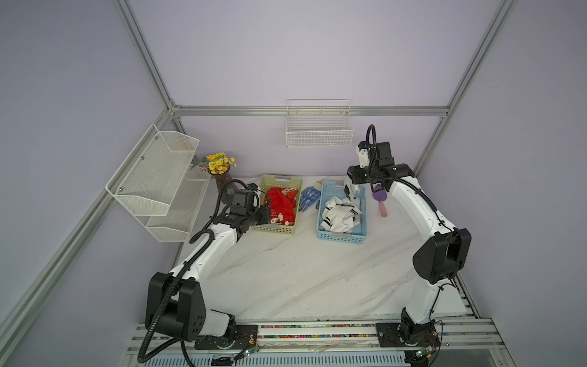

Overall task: Sort the socks into the basket by color
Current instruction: Place the sock in the bin.

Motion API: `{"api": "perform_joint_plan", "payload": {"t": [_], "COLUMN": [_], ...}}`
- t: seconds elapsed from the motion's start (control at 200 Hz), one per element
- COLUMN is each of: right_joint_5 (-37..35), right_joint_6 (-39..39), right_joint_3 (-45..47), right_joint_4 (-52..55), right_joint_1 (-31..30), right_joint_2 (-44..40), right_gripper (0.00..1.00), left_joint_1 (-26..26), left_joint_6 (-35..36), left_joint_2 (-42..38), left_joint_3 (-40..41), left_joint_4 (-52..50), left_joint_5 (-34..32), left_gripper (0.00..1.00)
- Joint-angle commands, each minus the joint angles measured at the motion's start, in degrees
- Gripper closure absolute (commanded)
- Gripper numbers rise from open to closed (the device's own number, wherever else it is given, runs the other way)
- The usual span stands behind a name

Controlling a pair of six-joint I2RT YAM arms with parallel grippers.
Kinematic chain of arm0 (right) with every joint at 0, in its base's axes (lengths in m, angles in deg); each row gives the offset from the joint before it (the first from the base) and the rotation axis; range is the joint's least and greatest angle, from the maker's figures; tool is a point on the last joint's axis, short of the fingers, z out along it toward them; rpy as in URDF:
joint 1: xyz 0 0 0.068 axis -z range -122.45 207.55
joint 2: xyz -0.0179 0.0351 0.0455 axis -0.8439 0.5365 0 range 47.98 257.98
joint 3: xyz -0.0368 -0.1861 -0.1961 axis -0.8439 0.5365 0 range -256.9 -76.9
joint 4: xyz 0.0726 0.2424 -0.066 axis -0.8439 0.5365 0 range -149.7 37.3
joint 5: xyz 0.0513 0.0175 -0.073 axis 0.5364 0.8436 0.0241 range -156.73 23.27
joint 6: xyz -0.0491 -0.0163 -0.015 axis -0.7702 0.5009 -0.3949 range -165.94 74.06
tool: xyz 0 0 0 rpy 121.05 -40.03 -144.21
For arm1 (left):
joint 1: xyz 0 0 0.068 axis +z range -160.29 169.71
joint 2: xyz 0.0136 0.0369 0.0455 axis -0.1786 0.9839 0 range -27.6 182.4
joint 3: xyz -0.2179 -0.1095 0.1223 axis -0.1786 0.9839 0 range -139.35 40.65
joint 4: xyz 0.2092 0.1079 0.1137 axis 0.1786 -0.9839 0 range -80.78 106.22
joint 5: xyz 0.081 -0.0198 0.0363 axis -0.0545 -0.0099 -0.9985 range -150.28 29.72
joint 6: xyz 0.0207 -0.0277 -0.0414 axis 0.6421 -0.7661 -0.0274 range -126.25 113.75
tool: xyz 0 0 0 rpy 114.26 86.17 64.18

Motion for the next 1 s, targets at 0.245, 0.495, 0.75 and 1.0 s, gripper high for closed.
{"api": "perform_joint_plan", "payload": {"t": [0.245,0.495,0.75,1.0], "right_joint_5": [5.79,8.99,8.83,8.57], "right_joint_6": [-7.01,-7.73,-8.04,-7.92], "right_joint_3": [9.39,13.37,13.28,13.97], "right_joint_4": [-4.08,-5.63,-5.06,-4.41], "right_joint_1": [-1.10,-4.49,-7.91,-9.47], "right_joint_2": [-0.51,-1.27,0.79,0.98], "right_gripper": [1.00,1.00,0.99,0.98], "left_joint_1": [-0.17,-0.52,-0.52,-0.52], "left_joint_6": [-1.62,-1.97,-1.88,-1.97], "left_joint_2": [-1.47,-1.30,-2.17,-2.23], "left_joint_3": [0.82,1.42,2.37,3.11], "left_joint_4": [1.87,2.08,2.43,2.97], "left_joint_5": [0.15,-0.02,-0.20,-0.24], "left_gripper": [0.66,0.66,0.66,0.66]}}
